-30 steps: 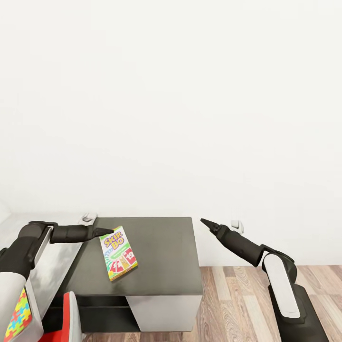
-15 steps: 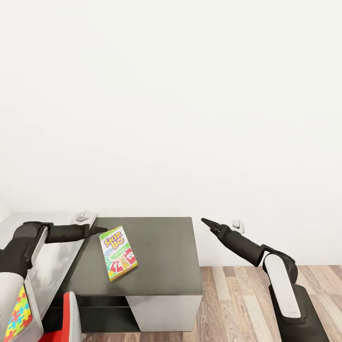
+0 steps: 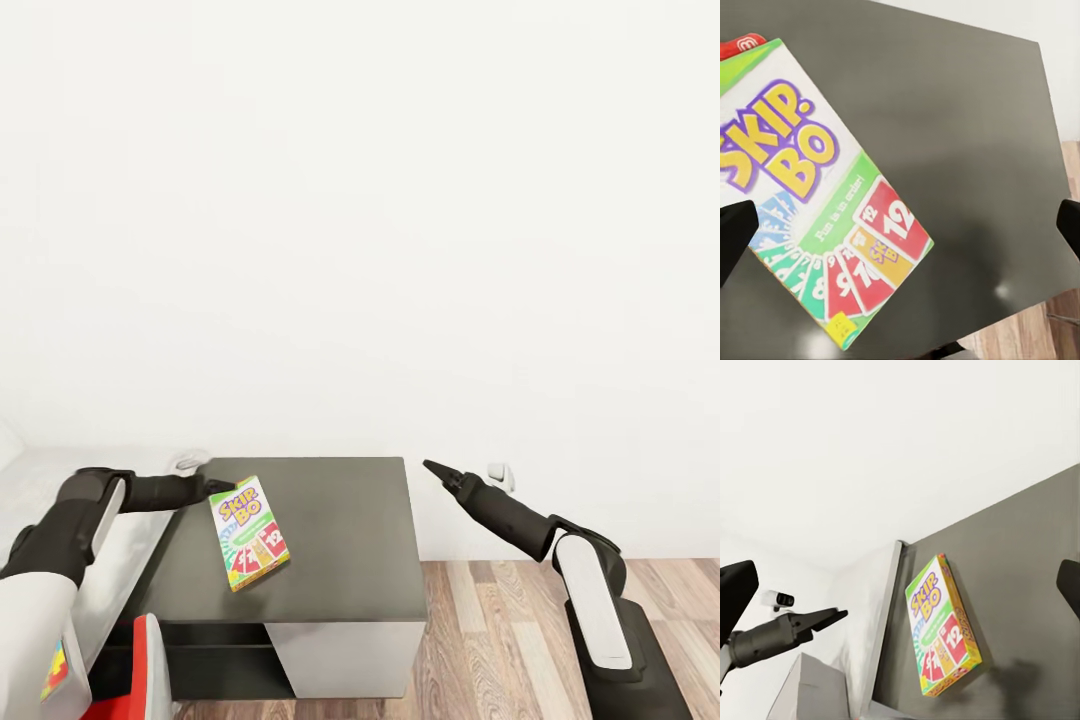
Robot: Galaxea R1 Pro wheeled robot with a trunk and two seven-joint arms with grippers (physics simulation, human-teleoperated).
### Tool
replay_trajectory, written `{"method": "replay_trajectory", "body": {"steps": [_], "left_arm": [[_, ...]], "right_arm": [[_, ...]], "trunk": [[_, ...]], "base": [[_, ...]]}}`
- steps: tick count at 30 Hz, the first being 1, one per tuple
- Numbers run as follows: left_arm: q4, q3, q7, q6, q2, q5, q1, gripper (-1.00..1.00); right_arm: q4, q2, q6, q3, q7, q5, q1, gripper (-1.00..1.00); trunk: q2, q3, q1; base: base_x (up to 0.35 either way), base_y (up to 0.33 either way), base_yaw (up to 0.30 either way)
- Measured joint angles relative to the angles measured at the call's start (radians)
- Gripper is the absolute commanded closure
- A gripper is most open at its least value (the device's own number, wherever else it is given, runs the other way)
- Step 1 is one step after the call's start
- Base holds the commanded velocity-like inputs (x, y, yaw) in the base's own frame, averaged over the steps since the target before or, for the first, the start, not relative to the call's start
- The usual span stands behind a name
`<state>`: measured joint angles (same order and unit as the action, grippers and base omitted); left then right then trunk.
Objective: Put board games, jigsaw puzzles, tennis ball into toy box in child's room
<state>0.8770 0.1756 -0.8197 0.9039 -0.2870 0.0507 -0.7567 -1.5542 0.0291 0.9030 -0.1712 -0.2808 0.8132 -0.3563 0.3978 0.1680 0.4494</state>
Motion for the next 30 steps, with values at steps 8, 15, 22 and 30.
{"method": "replay_trajectory", "body": {"steps": [8,15,22,30], "left_arm": [[0.000,0.000,0.037,0.000,0.025,0.002,0.000,-1.00],[0.000,0.000,0.131,-0.001,0.044,0.000,0.000,-1.00],[0.000,0.000,0.165,-0.003,0.052,-0.001,0.000,-1.00],[0.000,-0.001,0.187,0.001,0.058,0.002,-0.004,-1.00]], "right_arm": [[-0.001,-0.001,0.001,0.005,0.037,-0.002,0.000,-1.00],[-0.002,0.001,0.001,0.002,0.041,-0.001,0.000,-1.00],[-0.004,0.001,0.001,-0.002,0.041,-0.001,0.000,-1.00],[-0.009,0.008,-0.001,0.011,0.054,-0.007,0.000,-1.00]], "trunk": [[0.000,0.000,0.000],[0.000,0.000,0.000],[0.000,0.000,0.000],[0.000,0.000,0.000]], "base": [[0.000,0.000,0.000],[0.000,0.000,0.000],[0.000,0.000,0.000],[0.000,0.000,0.000]]}}
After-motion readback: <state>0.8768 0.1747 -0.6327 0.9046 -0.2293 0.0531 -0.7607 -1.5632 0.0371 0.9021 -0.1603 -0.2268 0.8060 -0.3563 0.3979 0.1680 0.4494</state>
